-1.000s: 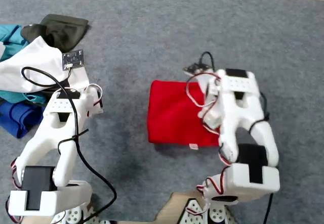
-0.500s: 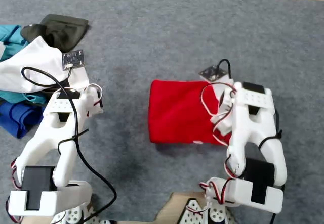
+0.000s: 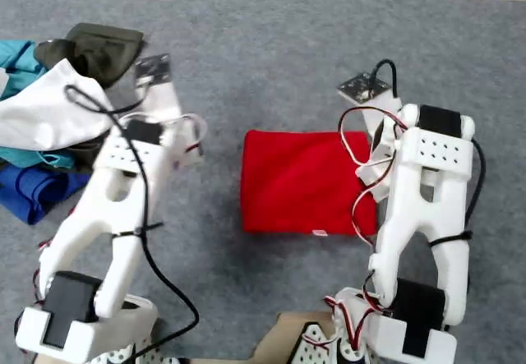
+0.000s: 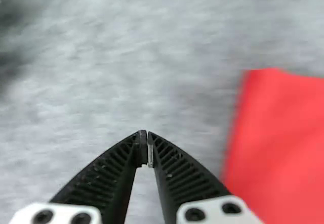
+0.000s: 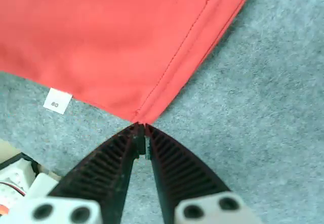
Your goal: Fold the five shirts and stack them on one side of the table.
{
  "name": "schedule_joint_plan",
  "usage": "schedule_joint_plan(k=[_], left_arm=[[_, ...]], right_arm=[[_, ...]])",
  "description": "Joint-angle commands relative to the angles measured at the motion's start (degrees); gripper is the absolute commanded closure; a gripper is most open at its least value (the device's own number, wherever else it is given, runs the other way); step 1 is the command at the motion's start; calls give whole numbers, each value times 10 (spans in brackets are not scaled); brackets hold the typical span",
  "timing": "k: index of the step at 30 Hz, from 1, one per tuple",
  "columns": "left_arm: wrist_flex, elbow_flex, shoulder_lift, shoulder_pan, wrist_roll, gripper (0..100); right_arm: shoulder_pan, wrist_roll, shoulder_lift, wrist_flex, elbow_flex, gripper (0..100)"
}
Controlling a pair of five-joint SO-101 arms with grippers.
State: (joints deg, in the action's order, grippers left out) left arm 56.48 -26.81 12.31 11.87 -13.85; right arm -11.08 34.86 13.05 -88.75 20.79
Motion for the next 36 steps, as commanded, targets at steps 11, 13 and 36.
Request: schedule_joint_plan(k=[11,13,36], left_arm=[[-83,203,-252,122,-44,981],[-83,237,-298,120,-44,981],[148,440,-273,69,0,981]], right_arm=[[-7,-51,20,284,277,994],[-8,-52,20,323,308,994],[-40,-12,24,208,167,994]])
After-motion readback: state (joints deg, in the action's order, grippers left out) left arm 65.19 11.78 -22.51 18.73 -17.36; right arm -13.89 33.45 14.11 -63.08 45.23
